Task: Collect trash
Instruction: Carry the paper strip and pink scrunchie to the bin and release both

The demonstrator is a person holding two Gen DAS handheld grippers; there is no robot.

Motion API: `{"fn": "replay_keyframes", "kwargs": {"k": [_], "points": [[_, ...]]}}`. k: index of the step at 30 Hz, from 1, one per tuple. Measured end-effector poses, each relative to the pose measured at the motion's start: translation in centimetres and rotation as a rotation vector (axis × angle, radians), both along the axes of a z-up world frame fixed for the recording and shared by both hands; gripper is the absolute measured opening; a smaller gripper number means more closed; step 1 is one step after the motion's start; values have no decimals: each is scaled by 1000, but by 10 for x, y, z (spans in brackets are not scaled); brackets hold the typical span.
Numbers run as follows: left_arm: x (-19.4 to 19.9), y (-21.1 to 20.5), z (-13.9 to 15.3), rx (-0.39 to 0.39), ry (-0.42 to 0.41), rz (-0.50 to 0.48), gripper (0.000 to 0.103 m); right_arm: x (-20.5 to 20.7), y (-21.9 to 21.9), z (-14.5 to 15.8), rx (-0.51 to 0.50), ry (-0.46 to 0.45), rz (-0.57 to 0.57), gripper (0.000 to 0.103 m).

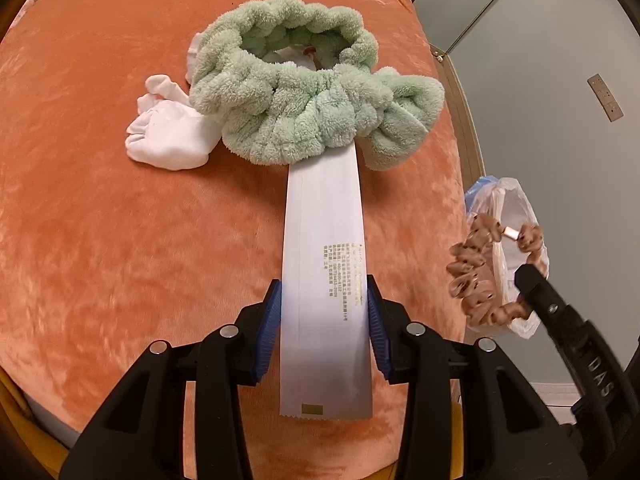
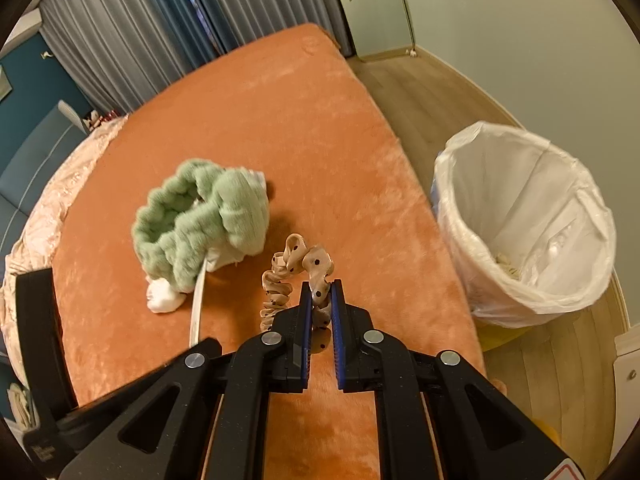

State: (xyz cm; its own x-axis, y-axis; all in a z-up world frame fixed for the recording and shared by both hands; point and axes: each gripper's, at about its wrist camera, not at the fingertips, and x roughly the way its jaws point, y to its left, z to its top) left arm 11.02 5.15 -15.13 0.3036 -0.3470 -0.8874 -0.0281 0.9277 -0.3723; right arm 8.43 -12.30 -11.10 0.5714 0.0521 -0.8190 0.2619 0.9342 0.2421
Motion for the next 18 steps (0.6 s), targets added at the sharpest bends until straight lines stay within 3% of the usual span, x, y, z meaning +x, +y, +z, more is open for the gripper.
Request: {"fn": "replay_keyframes", "kwargs": {"k": [7, 15, 18], "points": [[-25, 4, 23, -50, -12, -4, 39, -26, -11, 26, 9, -52, -16, 9], [-52, 4, 14, -73, 154, -4, 39, -50, -13, 40, 2, -78, -21, 9], [-69, 10, 25, -53, 129, -21, 39, -58, -12, 42, 3, -86, -16, 9]]}}
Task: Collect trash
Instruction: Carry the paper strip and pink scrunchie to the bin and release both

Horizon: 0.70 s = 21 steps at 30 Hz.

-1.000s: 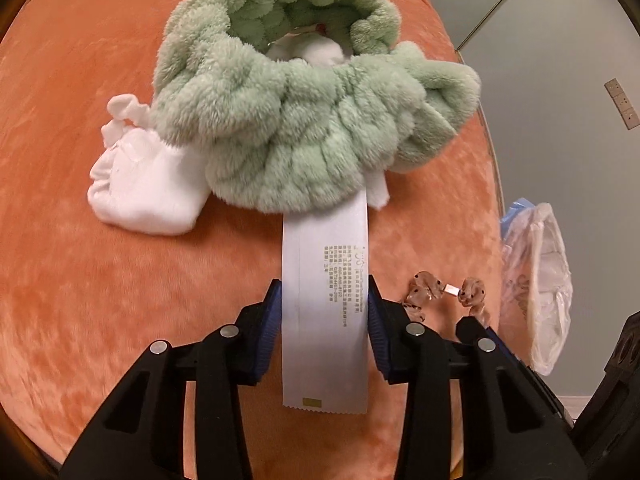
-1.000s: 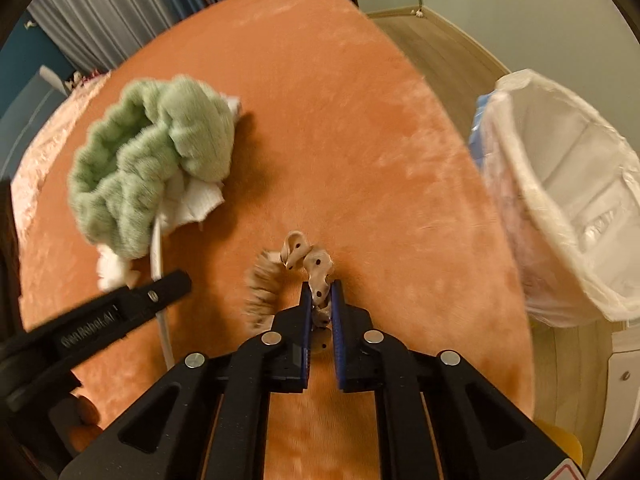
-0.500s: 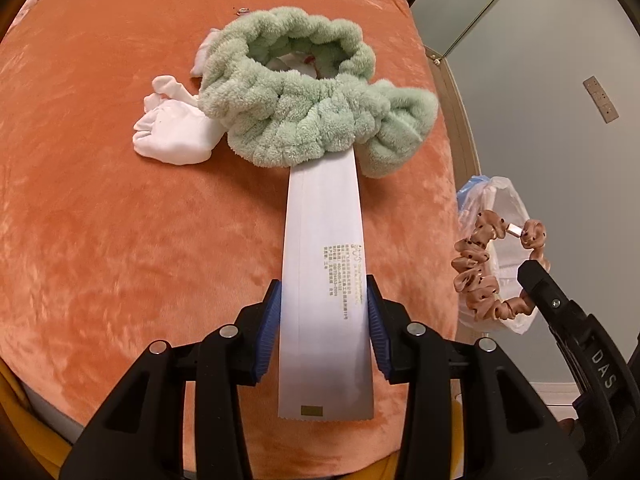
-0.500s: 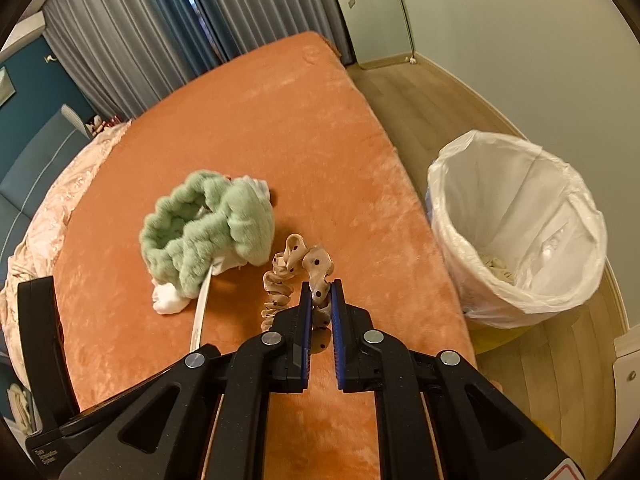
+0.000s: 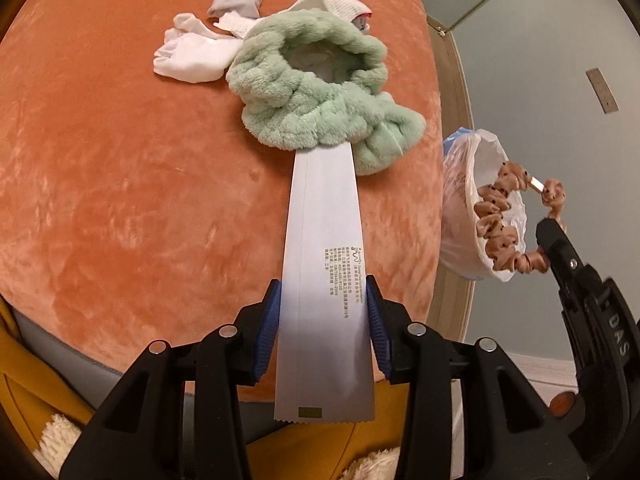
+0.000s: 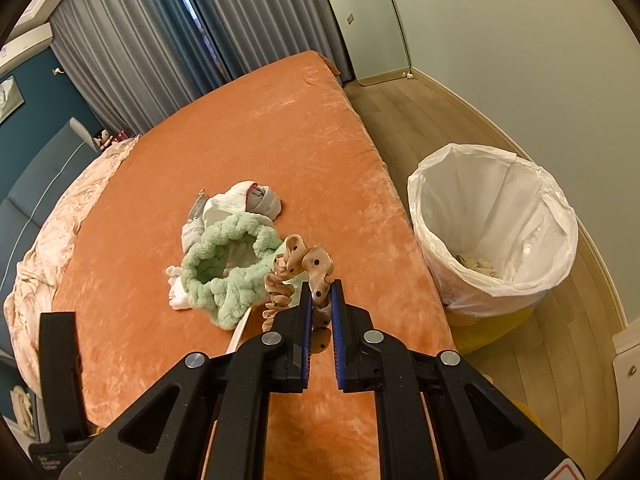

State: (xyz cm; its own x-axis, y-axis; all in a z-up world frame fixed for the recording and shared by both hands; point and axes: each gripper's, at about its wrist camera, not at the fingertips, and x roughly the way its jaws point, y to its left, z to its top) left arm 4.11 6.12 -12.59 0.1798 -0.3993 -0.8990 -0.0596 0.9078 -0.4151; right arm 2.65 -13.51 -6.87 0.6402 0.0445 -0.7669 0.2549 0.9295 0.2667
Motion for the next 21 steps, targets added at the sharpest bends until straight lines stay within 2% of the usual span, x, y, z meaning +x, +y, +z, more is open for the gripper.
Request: {"fn": "replay_keyframes", "kwargs": {"k": [9, 13, 16, 21], "points": [[-17, 3, 60, -47, -145, -35, 39, -7, 3, 17, -6, -47, 16, 9], [-22, -7, 87, -36, -249, -68, 39, -10, 3, 32, -20, -78, 12, 9], [-19, -20, 101, -37, -300, -91, 39, -12, -3, 43, -28, -100, -2, 9], [-5, -44, 110, -69, -338, -132, 39, -16, -25, 56, -49, -128, -43, 9]]}}
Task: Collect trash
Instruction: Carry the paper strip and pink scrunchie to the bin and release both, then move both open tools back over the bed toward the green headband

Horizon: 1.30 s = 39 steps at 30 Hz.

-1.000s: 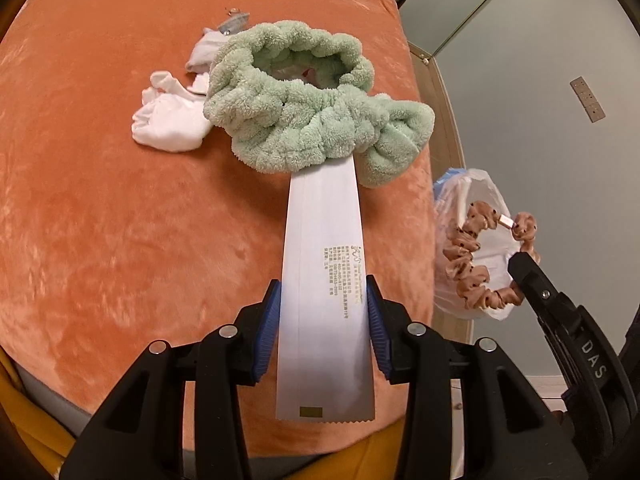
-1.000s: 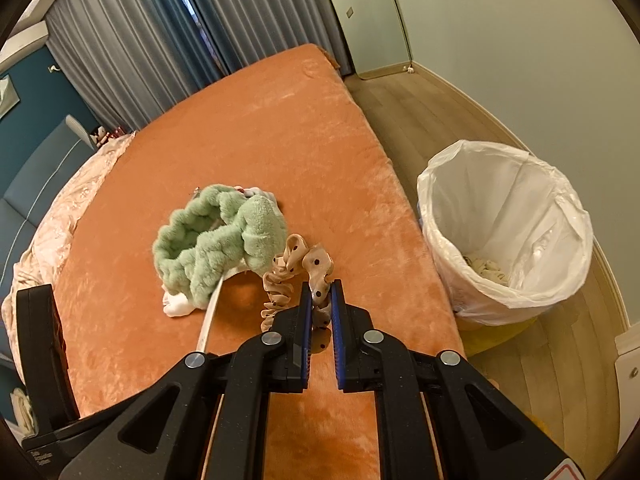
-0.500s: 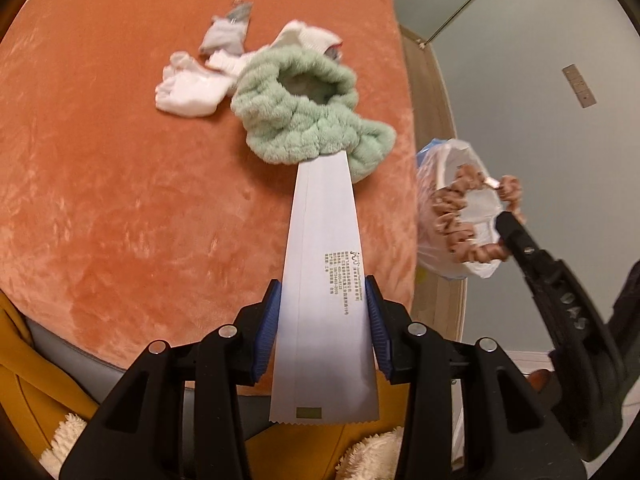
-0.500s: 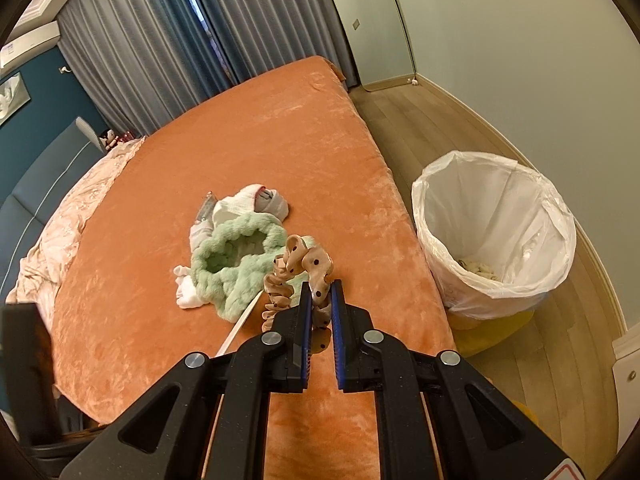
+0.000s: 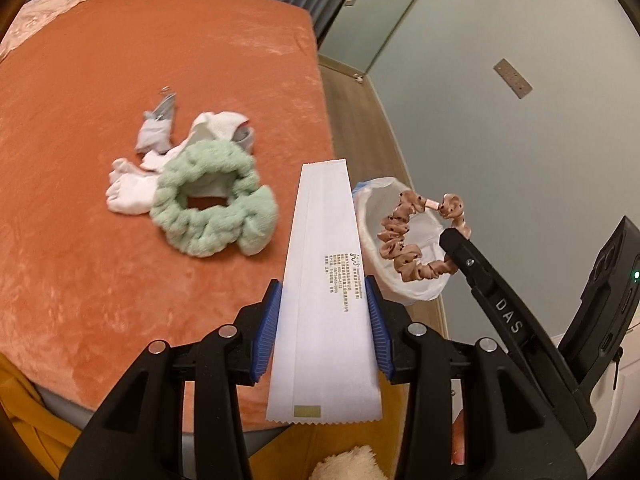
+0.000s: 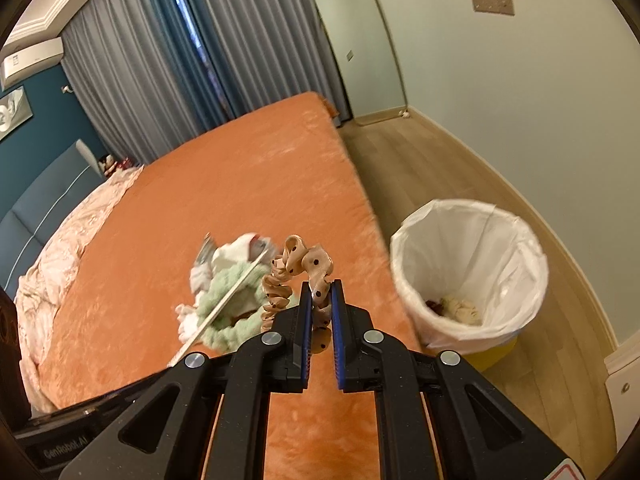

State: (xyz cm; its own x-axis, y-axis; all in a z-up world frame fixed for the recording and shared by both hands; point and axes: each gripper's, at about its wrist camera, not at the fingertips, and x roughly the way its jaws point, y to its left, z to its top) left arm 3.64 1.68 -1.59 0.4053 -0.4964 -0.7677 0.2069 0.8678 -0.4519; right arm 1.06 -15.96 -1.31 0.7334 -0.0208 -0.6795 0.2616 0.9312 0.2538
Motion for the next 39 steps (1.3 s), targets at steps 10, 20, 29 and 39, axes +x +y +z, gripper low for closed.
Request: {"fn": "replay_keyframes", "kwargs": {"k": [10, 20, 29, 39], "points": [[25, -82, 17, -45, -79, -158, 39, -4, -64, 7, -26, -7, -113, 9], [56, -162, 6, -81, -56, -281, 39, 5, -130, -4, -41, 29, -214, 9], [81, -200, -8, -69, -44, -290, 53, 20, -156, -20, -28, 57, -251, 16], [93, -186, -16, 11, -67, -208, 61, 26, -159, -24, -30, 66, -259, 30]]}}
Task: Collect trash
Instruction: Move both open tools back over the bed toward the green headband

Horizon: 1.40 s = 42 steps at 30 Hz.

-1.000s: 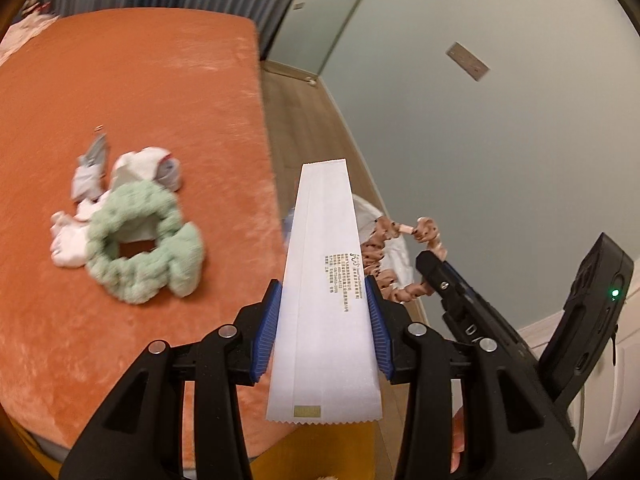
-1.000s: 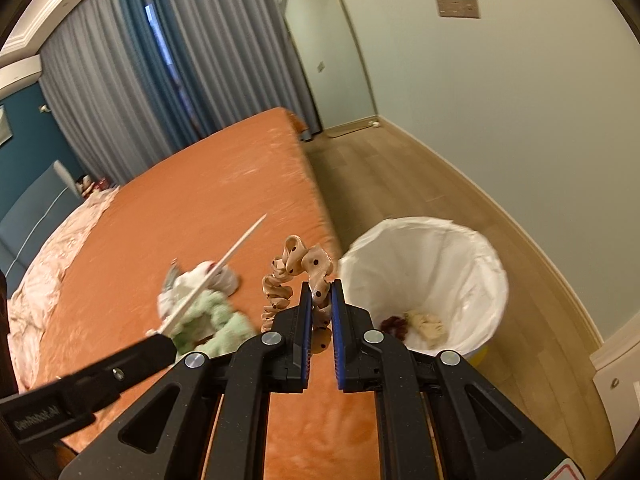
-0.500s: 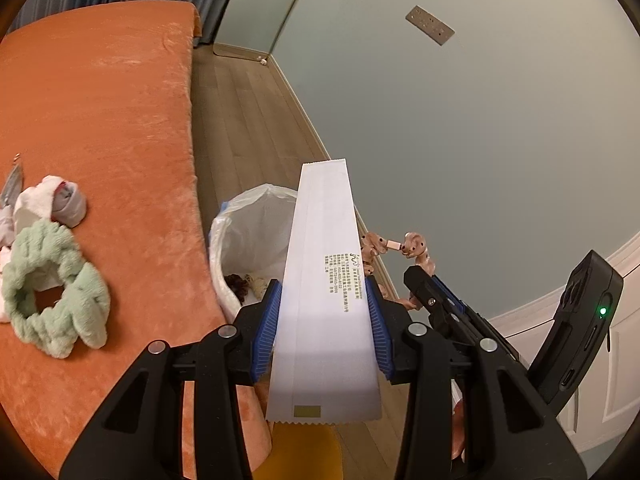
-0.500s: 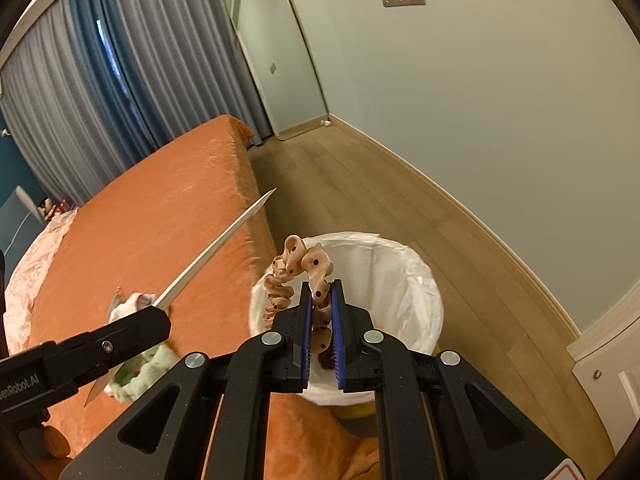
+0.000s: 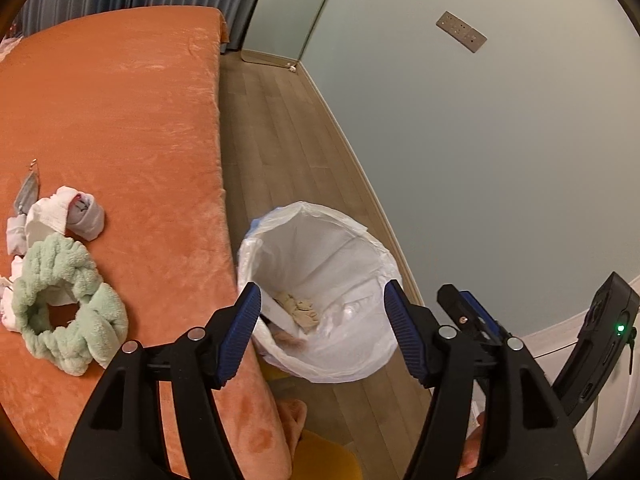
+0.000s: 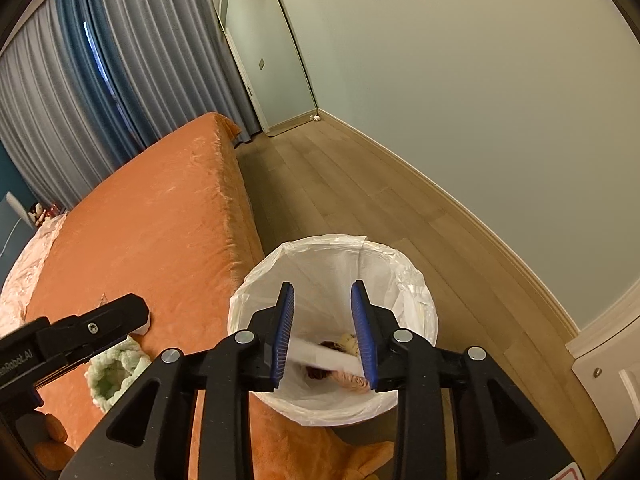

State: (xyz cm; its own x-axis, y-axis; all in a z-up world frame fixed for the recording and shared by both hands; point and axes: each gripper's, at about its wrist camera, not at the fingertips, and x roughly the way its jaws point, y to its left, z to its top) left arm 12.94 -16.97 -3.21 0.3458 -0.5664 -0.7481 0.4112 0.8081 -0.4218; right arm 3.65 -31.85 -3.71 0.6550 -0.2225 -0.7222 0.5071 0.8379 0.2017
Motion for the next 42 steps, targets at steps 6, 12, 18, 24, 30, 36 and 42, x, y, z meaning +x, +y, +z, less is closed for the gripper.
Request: {"fn": "replay_keyframes", "kwargs": {"k": [6, 12, 18, 24, 30, 36, 42], "points": [[0, 15, 3, 11, -14, 29, 61, -1, 7, 7, -16, -8, 15, 37], [-5, 31, 9, 19, -39, 50, 61, -3, 23, 15, -31, -12, 39, 38], [-5, 49, 14, 25, -50, 82, 61, 1, 41, 22, -45, -13, 69, 41], [-4, 71, 15, 29, -53, 115, 61, 3, 59, 25, -44, -12, 101, 42], [-4, 98, 11, 33, -50, 159, 61, 5, 86, 27, -49, -13, 145, 47], [-2, 127, 5, 49, -42, 208, 61, 12, 114, 25, -48, -3, 191, 47], [1, 162, -4, 64, -31, 263, 61, 18, 140, 21, -46, 11, 234, 47]]}}
